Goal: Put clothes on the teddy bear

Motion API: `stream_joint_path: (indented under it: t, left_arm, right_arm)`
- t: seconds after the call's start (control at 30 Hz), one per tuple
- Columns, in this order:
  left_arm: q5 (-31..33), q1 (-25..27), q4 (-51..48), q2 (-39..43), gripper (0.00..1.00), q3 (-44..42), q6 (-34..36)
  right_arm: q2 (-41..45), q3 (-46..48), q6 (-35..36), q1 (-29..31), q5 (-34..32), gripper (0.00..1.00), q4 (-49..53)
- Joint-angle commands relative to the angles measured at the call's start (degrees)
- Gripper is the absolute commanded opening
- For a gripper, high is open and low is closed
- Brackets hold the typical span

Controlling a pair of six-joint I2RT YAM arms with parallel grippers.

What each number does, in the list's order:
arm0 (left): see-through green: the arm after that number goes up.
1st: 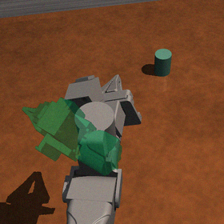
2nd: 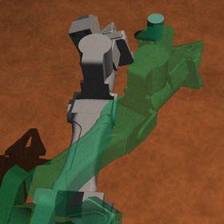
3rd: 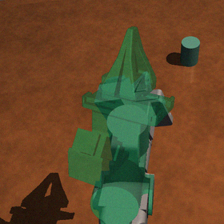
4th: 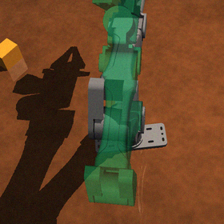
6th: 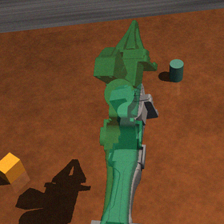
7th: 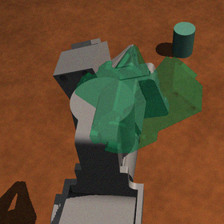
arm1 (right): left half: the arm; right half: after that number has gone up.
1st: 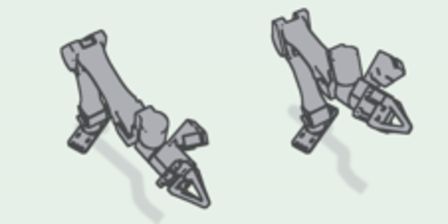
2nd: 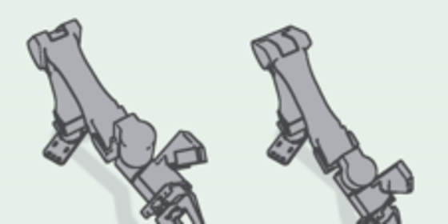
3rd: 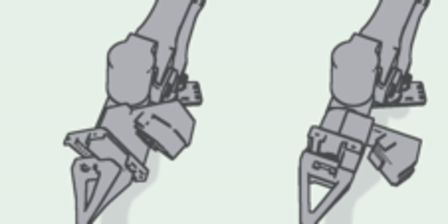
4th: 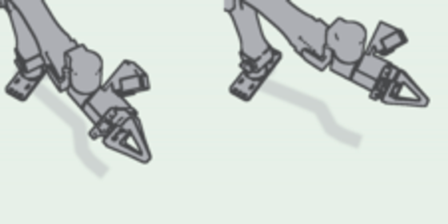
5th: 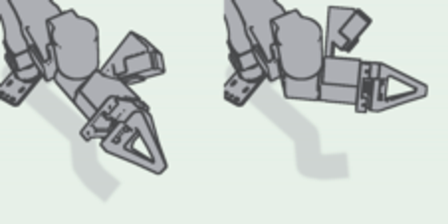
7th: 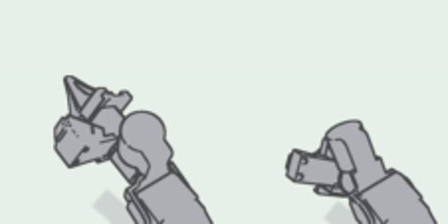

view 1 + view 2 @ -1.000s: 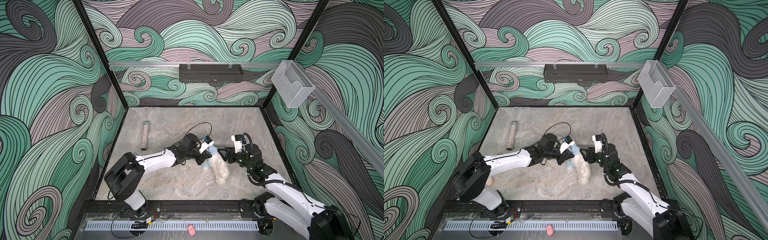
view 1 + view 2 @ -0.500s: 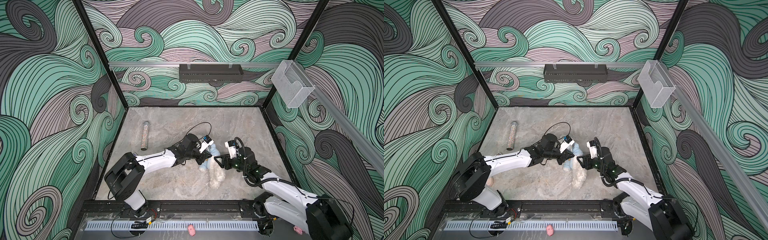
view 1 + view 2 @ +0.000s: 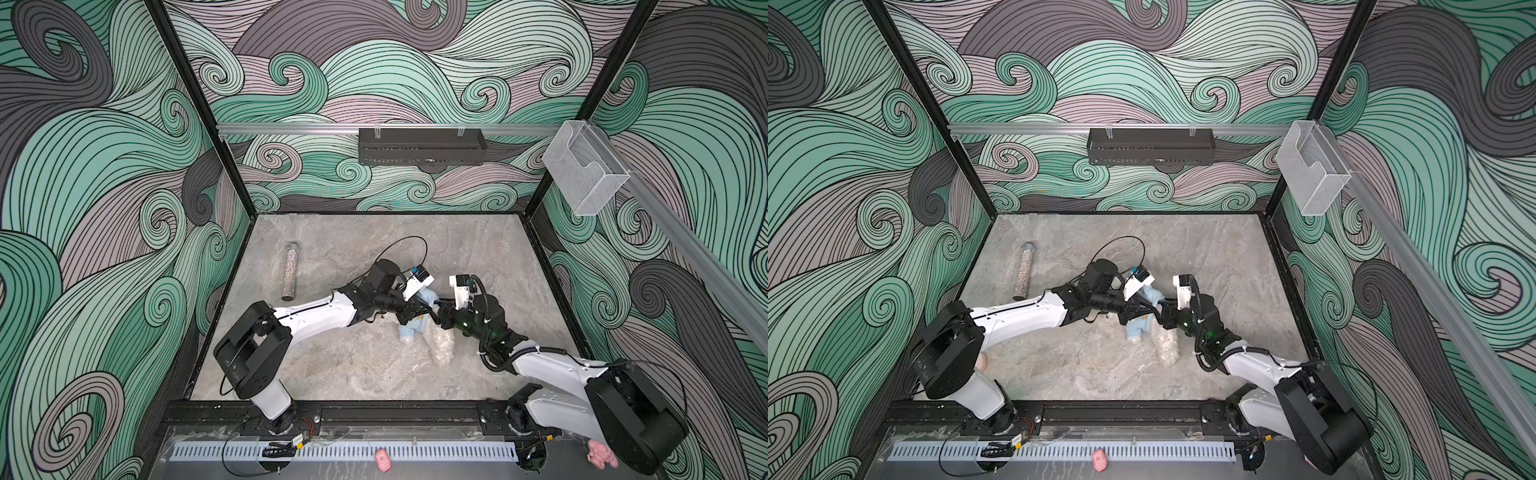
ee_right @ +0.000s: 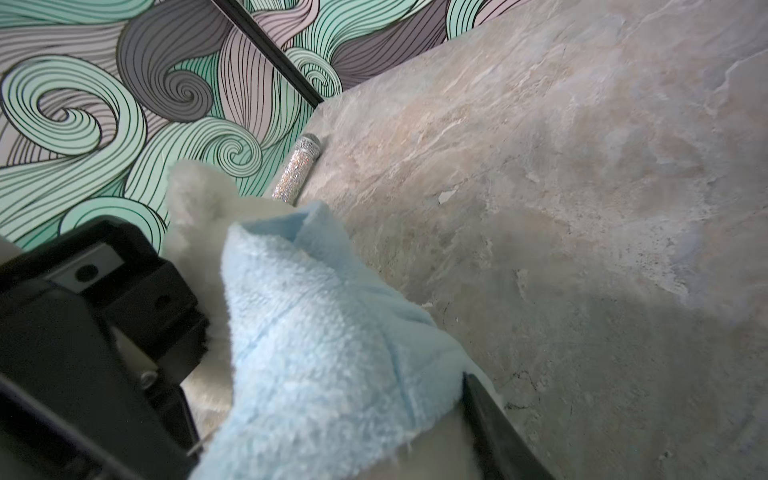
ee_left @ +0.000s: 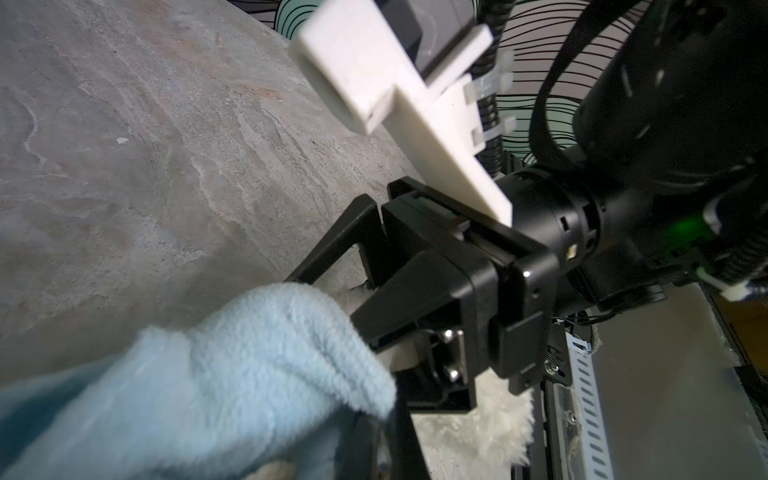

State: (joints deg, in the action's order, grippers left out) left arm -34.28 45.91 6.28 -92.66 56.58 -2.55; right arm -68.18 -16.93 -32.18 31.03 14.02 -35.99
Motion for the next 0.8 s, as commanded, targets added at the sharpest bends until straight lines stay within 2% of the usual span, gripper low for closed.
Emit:
stream_joint_path:
  t: [0.0,0.2,0.37,0.57,0.67,0.77]
  left_arm:
    - [-13.6,3.8,-1.3,-0.9,0.00,4.2,1.5]
    - [-18.6,6.8,-7.0,-2.6,0.00,6.1,4.5]
    - [-19.7,7.0,-9.1,-3.0,0.00,4.0,5.9]
    - [-18.6,7.1,-7.3,-3.4,0.00,1.3,6.3]
    - [-15.8,7.0,-7.8,-4.1,0.00,1.5,6.9]
    - [-9.5,6.9,-8.8,-3.7,0.00,2.8,6.5]
  right_arm:
    - [0.3,0.1,-5.3,0.4,-5.9,0.49,-8.5]
    - [3.9,0.6,-8.8,0.1,-12.5,0.49,-5.9]
    - [5.0,0.0,-9.7,-2.0,-12.2,0.47,-4.0]
    - [1.9,0.1,-12.0,-4.8,-8.5,0.35,-7.0]
    - [1.5,-0.4,-10.8,-5.1,-6.3,0.22,-7.9]
    - [2.5,-1.7,-6.5,-5.1,-3.2,0.07,-5.4]
